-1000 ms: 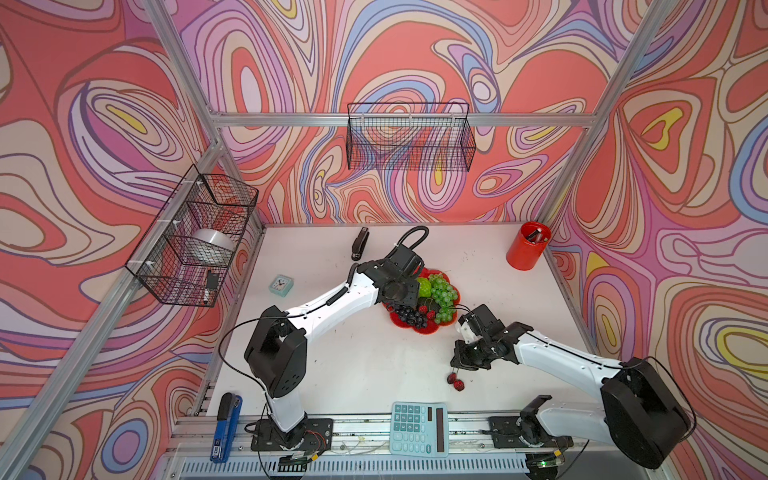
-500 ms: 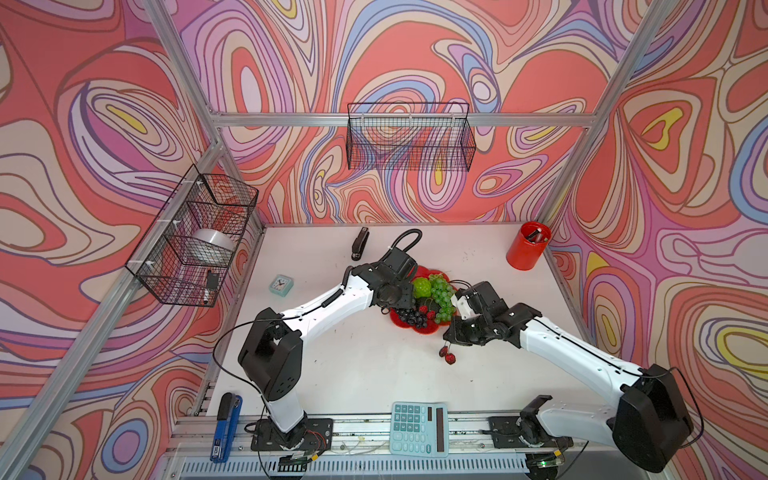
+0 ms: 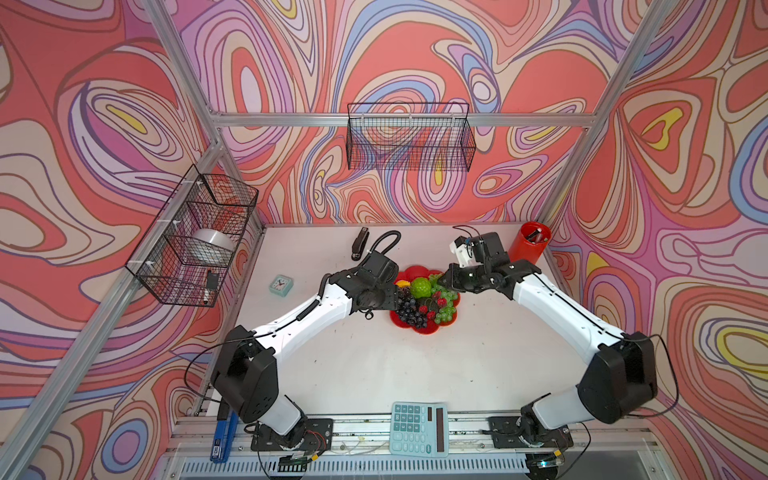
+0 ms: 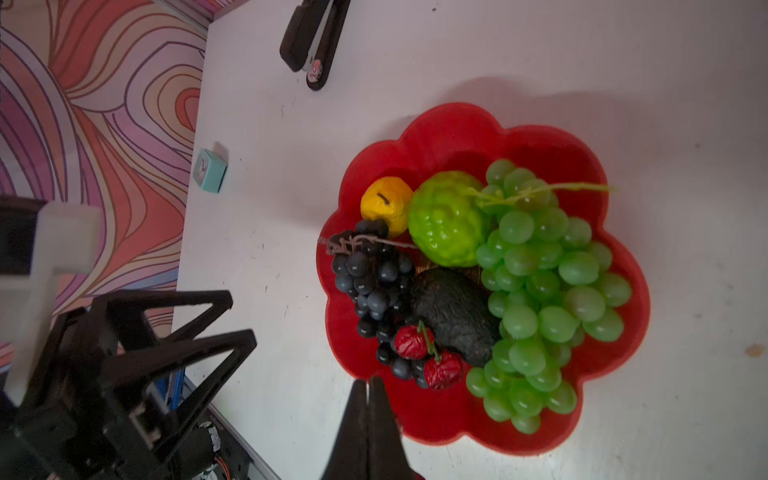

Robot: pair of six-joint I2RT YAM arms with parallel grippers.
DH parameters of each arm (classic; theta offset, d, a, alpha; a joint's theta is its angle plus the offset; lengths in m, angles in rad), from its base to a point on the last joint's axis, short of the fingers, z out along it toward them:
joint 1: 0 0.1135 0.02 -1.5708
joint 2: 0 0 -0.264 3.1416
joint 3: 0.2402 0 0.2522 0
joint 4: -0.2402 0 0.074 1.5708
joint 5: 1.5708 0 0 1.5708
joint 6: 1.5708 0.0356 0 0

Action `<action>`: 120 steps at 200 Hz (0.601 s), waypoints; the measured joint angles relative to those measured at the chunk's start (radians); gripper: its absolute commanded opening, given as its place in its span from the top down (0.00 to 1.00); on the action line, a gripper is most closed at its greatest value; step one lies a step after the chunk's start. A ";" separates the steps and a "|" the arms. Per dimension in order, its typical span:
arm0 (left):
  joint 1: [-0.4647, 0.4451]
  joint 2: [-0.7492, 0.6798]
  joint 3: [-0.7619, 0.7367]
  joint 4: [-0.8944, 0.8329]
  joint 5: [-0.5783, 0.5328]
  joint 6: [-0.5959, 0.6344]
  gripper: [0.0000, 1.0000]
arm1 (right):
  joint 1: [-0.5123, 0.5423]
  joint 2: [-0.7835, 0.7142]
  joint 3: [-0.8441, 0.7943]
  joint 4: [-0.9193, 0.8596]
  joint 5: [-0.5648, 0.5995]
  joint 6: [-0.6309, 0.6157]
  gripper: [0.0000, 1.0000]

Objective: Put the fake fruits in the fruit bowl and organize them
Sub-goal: 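Carry the cherries over the bowl and lower them beside the first pair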

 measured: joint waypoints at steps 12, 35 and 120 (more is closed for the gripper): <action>0.001 -0.021 -0.002 -0.015 -0.011 -0.007 0.31 | -0.003 0.041 0.018 0.029 0.002 -0.016 1.00; 0.005 -0.053 -0.003 -0.038 -0.021 -0.019 0.30 | -0.003 0.109 0.037 0.071 0.018 -0.041 1.00; 0.005 -0.120 -0.043 -0.063 -0.047 -0.043 0.31 | -0.003 0.229 0.066 0.142 0.077 -0.079 1.00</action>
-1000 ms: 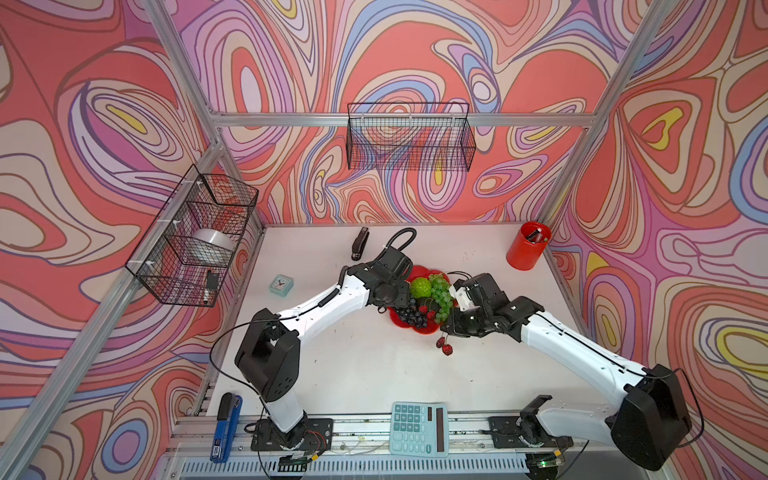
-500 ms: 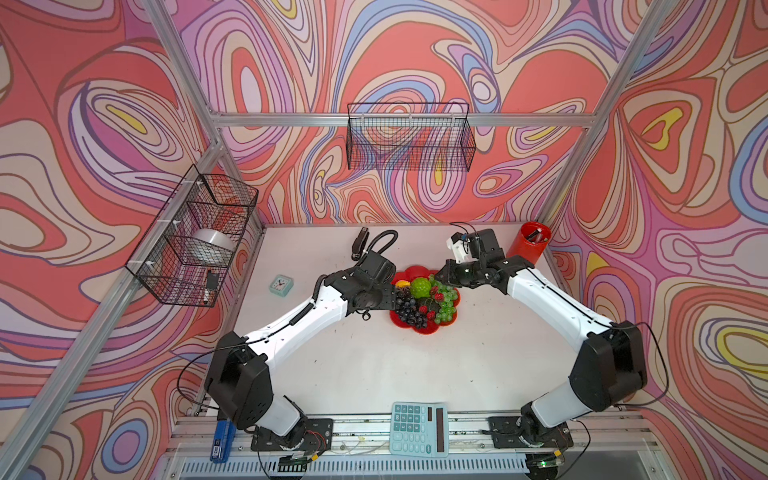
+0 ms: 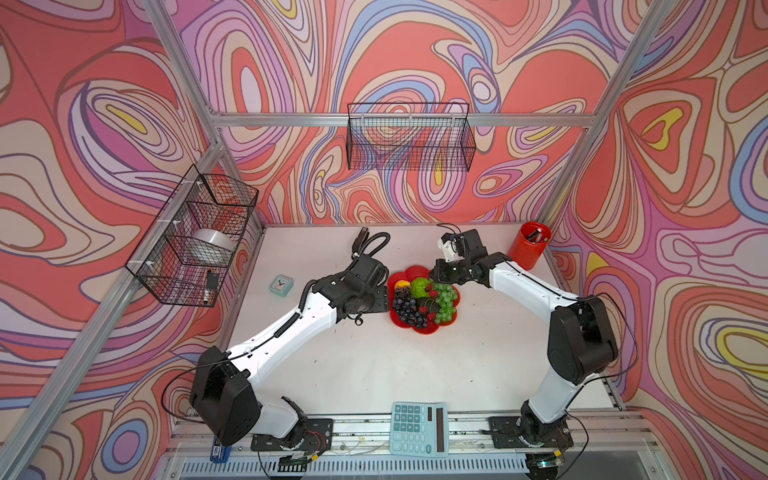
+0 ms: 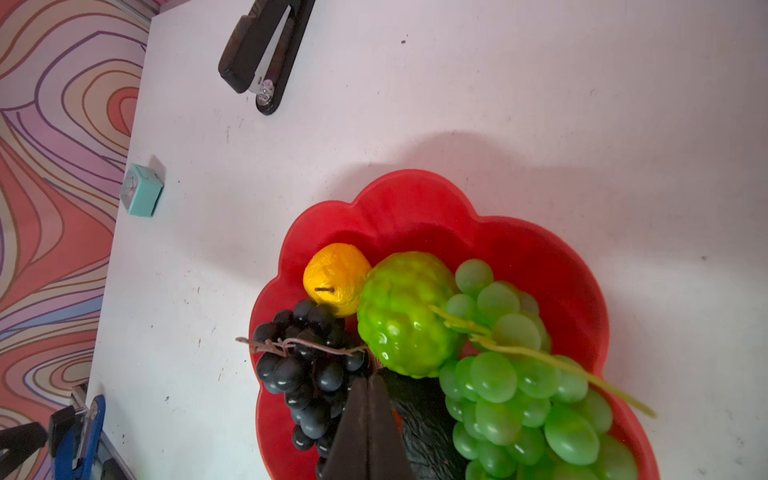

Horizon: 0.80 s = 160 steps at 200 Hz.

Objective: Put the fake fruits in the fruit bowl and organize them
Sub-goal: 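Carry the cherries over the bowl and lower them beside the first pair, then open the right gripper to release the cherries into the bowl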

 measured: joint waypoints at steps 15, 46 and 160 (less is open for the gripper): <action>0.000 0.000 0.000 0.000 0.000 -0.002 0.31 | 0.000 0.006 0.000 0.020 0.012 -0.004 1.00; 0.000 0.000 0.000 0.000 0.000 -0.007 0.31 | 0.000 0.064 0.001 0.051 0.026 -0.011 1.00; 0.000 0.005 0.000 -0.010 0.000 -0.007 0.31 | 0.000 0.107 0.001 0.075 0.014 -0.017 0.86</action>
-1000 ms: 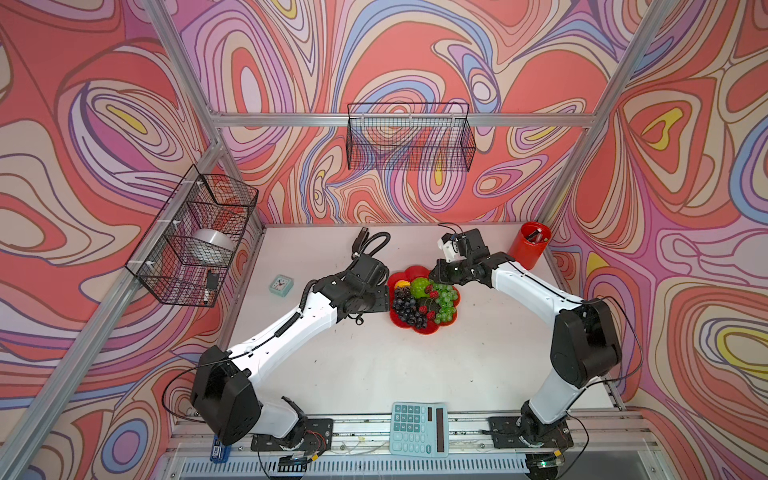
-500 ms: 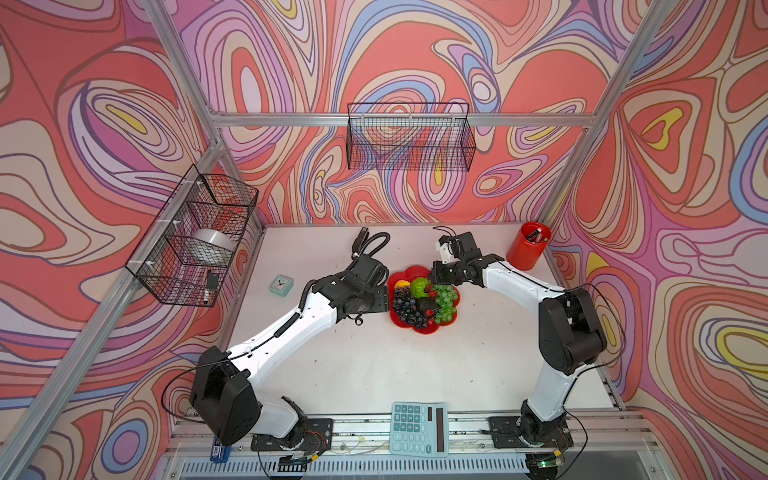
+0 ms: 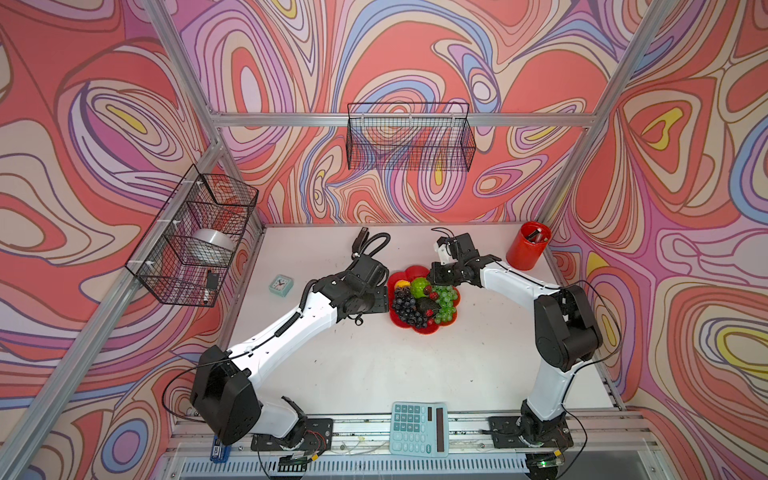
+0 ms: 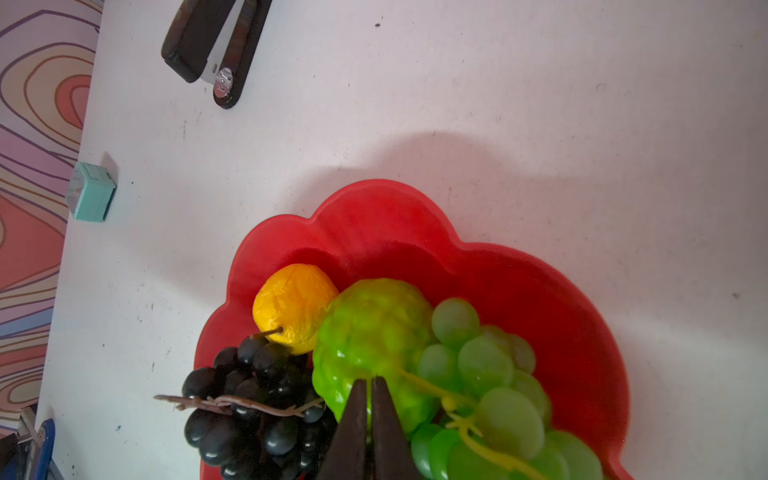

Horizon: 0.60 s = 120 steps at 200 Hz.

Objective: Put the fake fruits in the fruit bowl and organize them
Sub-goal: 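Open the right gripper to release the cherries into the bowl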

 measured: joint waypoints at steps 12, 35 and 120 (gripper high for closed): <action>0.000 0.000 0.000 -0.002 0.000 0.000 0.30 | 0.000 0.002 0.000 0.000 -0.002 -0.005 0.84; 0.000 0.000 0.000 -0.006 0.000 0.000 0.31 | 0.000 0.003 0.000 -0.002 -0.003 -0.007 0.79; 0.008 -0.007 0.008 -0.023 -0.025 -0.003 0.00 | 0.000 -0.143 0.065 -0.059 0.023 -0.032 0.44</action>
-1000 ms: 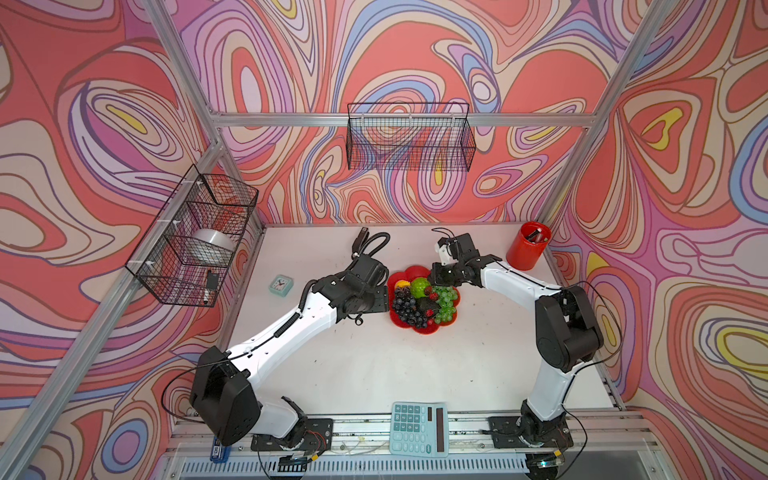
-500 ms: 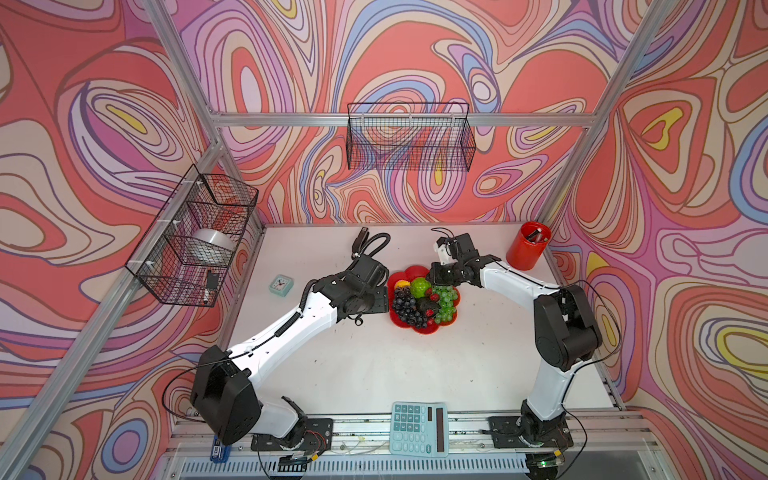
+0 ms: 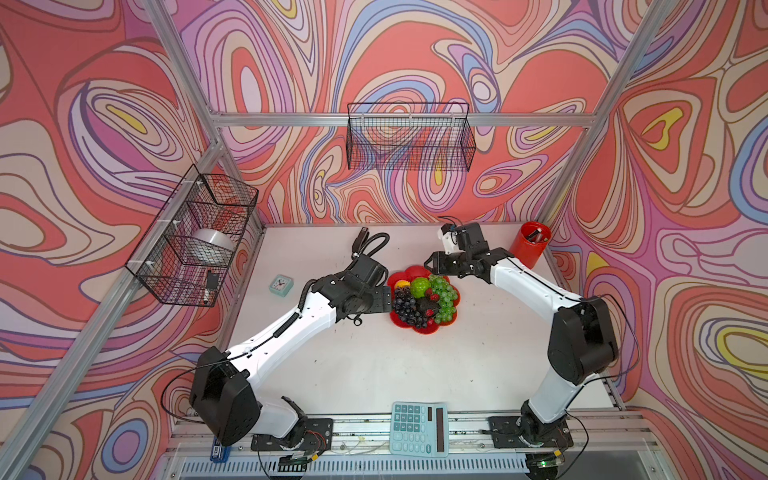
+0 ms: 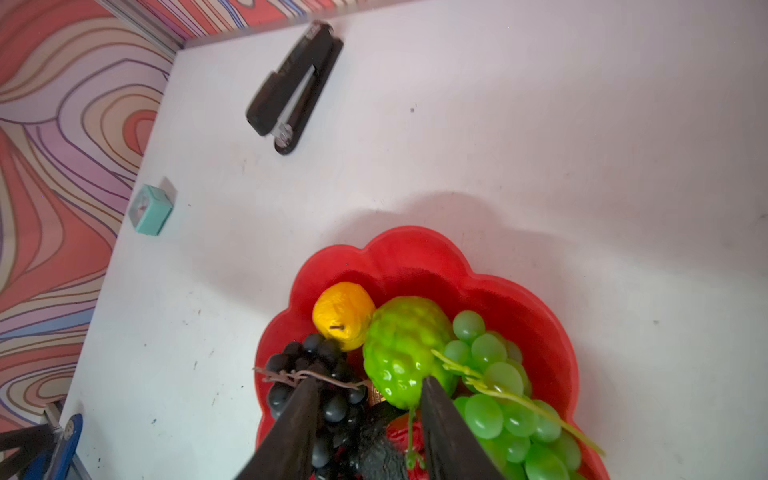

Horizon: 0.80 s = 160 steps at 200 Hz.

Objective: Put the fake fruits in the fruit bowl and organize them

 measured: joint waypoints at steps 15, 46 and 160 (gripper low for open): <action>0.019 -0.001 0.010 0.000 -0.008 0.004 0.00 | 0.000 -0.048 0.024 -0.003 0.023 -0.019 0.36; 0.102 -0.024 0.014 0.008 -0.034 0.054 0.00 | -0.002 -0.090 0.069 -0.011 0.085 -0.089 0.02; 0.407 -0.227 -0.637 0.809 -0.213 0.452 0.00 | -0.354 -0.403 -0.615 0.625 0.269 -0.243 0.02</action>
